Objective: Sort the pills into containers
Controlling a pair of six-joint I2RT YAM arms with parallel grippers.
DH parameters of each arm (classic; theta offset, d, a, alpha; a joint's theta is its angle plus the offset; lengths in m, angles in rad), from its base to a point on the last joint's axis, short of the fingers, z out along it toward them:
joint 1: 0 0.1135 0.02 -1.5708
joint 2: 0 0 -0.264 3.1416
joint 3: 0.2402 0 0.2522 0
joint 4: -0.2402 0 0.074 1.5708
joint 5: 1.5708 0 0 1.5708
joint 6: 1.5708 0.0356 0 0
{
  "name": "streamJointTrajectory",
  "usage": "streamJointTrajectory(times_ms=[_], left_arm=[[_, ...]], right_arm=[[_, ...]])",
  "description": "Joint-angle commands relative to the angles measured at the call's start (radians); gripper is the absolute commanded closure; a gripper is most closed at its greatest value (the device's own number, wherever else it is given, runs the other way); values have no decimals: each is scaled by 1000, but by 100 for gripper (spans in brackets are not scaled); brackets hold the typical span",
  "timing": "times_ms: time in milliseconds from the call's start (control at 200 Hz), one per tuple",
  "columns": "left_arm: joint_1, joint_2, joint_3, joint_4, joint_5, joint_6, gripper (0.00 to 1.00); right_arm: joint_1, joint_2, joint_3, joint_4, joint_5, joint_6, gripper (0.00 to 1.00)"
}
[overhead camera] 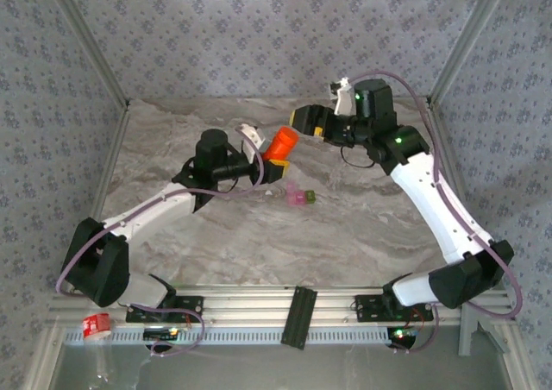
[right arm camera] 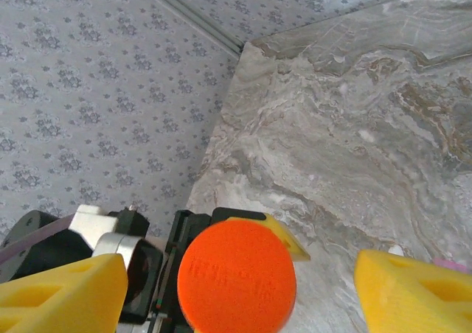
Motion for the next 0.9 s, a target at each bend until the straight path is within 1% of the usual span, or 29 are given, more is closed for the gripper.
streamJointTrajectory(times_ms=[0,305,700,755,894], left_arm=[[-7,4,50,13,35,29,100],[-8,0,58,-12,30,37,100],[-8,4,68,-19,23,45,100],[-8,4,69,-21,21,47,100],[-8,-9,59,-12,6,46,100]], right_arm=[[21,38,4,30,19,24,21],[38,59,-20,52,5,17,28],[79,62,-28,42,-20,-5,28],[81,61,-30,39,-20,-8,32],[78,60,-51,22,-15,-12,49]])
